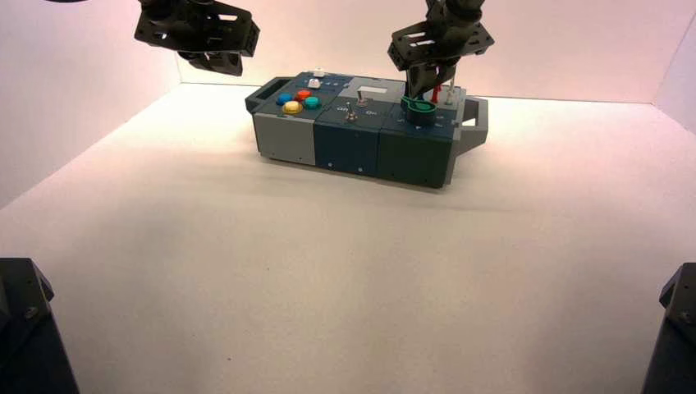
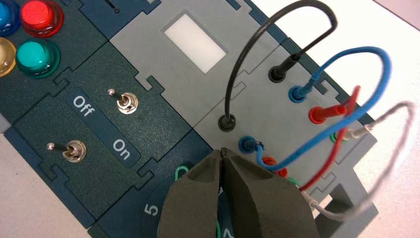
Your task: Turn the knob to position 3.
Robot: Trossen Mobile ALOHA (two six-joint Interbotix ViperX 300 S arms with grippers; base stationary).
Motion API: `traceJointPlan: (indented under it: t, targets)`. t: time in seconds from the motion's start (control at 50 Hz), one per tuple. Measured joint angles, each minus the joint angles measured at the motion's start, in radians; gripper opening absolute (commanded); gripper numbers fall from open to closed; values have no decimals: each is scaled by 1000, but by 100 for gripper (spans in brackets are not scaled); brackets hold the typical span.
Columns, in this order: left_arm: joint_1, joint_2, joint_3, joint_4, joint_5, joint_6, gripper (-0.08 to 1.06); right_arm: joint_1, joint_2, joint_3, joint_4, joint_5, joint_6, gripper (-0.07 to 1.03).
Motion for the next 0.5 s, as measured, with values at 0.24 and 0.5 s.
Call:
traceJointPlan:
  t: [0.24,0.5]
  targets:
    - [0,0,2,2,0,0,-3,5,0,0,2,0,0,-2]
    - [0,2,0,0,2,0,-3,41,0,0,3,8,0,-2]
